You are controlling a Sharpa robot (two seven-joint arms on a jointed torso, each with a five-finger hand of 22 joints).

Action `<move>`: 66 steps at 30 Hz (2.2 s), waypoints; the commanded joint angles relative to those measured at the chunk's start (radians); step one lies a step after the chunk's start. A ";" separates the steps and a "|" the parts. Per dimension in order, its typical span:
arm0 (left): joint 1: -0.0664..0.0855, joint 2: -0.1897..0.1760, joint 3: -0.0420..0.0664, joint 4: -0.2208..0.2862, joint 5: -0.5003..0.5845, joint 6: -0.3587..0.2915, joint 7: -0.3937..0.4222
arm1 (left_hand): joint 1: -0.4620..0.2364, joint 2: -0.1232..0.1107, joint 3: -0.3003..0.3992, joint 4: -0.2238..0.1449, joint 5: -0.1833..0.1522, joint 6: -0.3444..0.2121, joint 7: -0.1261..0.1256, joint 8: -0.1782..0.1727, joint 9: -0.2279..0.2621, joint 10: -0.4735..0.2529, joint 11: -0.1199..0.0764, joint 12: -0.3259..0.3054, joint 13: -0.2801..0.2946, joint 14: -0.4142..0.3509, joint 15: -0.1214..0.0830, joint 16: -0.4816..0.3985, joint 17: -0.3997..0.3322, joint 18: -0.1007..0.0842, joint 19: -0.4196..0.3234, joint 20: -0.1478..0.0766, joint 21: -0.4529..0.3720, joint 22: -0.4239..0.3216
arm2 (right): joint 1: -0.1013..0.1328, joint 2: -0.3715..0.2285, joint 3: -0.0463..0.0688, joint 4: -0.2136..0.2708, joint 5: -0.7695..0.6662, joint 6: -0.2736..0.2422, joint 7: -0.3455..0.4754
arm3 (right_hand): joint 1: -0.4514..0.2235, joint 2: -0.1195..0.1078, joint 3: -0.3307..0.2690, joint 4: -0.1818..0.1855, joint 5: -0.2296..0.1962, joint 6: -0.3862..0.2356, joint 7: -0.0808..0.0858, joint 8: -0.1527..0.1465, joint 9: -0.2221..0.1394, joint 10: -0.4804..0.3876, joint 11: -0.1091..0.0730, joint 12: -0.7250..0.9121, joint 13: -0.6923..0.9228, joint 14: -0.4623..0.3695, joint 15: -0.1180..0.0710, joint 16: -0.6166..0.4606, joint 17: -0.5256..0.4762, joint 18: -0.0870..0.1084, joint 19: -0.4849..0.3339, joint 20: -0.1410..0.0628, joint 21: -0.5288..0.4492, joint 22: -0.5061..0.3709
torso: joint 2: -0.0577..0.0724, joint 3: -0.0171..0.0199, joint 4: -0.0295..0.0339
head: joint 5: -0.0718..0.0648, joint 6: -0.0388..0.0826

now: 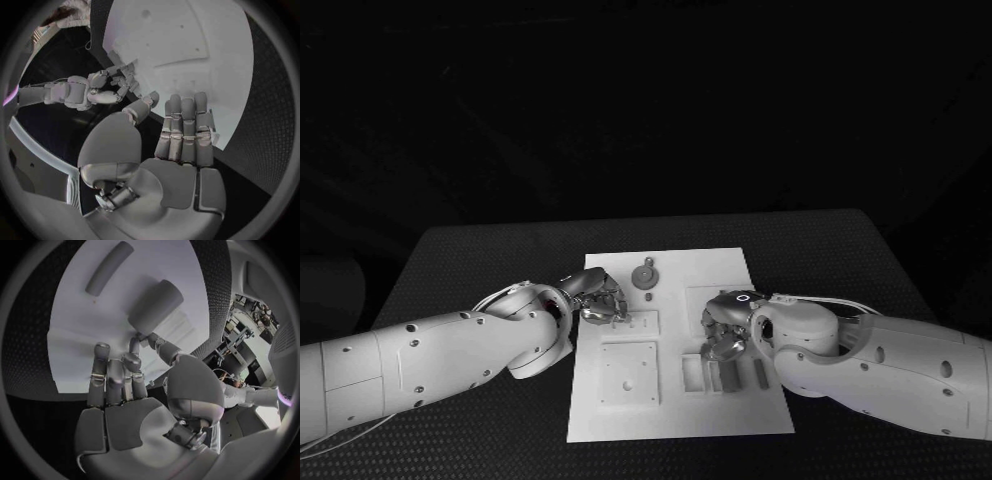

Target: Assemble the parts on the task board

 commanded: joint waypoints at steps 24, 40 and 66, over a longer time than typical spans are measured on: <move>0.001 -0.001 0.001 0.003 0.005 0.010 0.008 | -0.004 -0.004 0.000 0.007 -0.006 -0.012 0.000 0.002 -0.002 -0.006 0.001 -0.004 -0.002 -0.001 0.004 -0.007 -0.002 0.010 0.000 0.009 -0.007 0.001 | 0.003 0.006 0.002 0.005 -0.097 -0.084 0.041 | 0.034 -0.047 -0.010 0.004 0.000 -0.101 0.039 -0.060 -0.026 -0.045 0.039 -0.022 0.002 -0.047 0.027 -0.016 -0.015 0.007 -0.028 0.026 -0.028 0.018 | 0.000 -0.0018 0.0012 | -0.002 0.001; 0.001 -0.002 0.001 0.004 0.005 0.012 0.009 | -0.003 -0.005 0.000 0.008 -0.006 -0.013 0.000 0.002 -0.002 -0.006 0.001 -0.004 -0.002 -0.001 0.005 -0.007 -0.002 0.010 0.000 0.009 -0.007 0.001 | 0.003 0.008 0.000 0.007 -0.108 0.018 0.094 | 0.079 -0.064 -0.006 -0.007 0.000 -0.096 0.040 -0.055 -0.025 -0.056 0.040 -0.021 0.005 -0.059 0.030 -0.015 -0.016 0.007 -0.037 0.031 -0.032 0.020 | -0.001 -0.0012 0.0004 | 0.000 -0.002; 0.001 -0.002 0.001 0.006 0.005 0.015 0.009 | -0.002 -0.004 0.000 0.009 -0.006 -0.013 0.000 0.003 -0.002 -0.006 0.001 -0.004 -0.002 -0.001 0.005 -0.006 -0.002 0.010 0.000 0.009 -0.008 0.002 | 0.003 0.035 -0.033 -0.034 -0.149 0.039 0.122 | 0.113 -0.062 -0.013 -0.007 0.000 -0.088 0.039 -0.048 -0.022 -0.069 0.041 -0.021 0.007 -0.075 0.033 -0.011 -0.016 0.007 -0.050 0.041 -0.035 0.021 | 0.000 -0.0010 0.0018 | 0.000 -0.007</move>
